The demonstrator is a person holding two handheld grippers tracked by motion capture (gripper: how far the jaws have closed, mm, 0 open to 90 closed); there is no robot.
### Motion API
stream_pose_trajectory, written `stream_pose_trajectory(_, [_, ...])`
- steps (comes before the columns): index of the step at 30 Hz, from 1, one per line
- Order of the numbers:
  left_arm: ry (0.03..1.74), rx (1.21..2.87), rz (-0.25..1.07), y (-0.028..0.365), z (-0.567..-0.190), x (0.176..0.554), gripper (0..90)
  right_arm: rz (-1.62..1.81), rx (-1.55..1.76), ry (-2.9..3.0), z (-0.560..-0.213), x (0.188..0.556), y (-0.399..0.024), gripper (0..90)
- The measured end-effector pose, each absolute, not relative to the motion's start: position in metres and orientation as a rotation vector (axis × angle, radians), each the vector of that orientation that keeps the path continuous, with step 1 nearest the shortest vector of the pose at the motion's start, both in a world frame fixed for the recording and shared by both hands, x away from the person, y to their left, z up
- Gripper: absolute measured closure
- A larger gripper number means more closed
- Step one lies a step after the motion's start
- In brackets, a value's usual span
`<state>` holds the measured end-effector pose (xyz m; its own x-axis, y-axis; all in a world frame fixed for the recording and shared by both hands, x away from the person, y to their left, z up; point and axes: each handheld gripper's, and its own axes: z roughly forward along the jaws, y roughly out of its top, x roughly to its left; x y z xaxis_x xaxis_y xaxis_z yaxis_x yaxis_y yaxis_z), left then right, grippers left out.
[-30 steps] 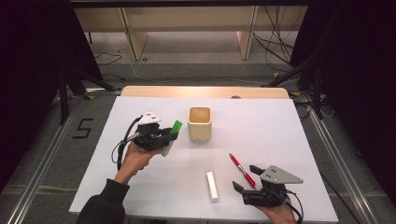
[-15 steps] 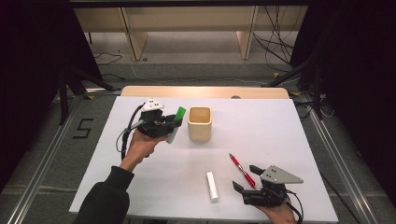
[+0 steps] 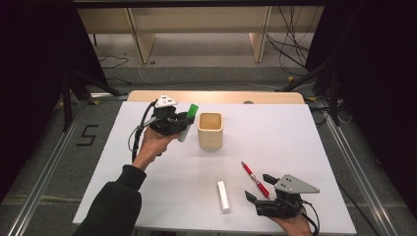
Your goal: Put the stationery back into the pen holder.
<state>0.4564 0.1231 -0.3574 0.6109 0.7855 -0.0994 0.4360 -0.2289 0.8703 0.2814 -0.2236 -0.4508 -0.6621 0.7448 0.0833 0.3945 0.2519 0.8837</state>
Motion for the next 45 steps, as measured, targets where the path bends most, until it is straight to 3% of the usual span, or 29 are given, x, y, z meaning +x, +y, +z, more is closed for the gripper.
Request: stream_pose_trajectory(45, [1.010,1.813,0.481,0.084,-0.346,0.507,66.5,1.379,1.038,2.182,-0.451,0.282,-0.224,17.3])
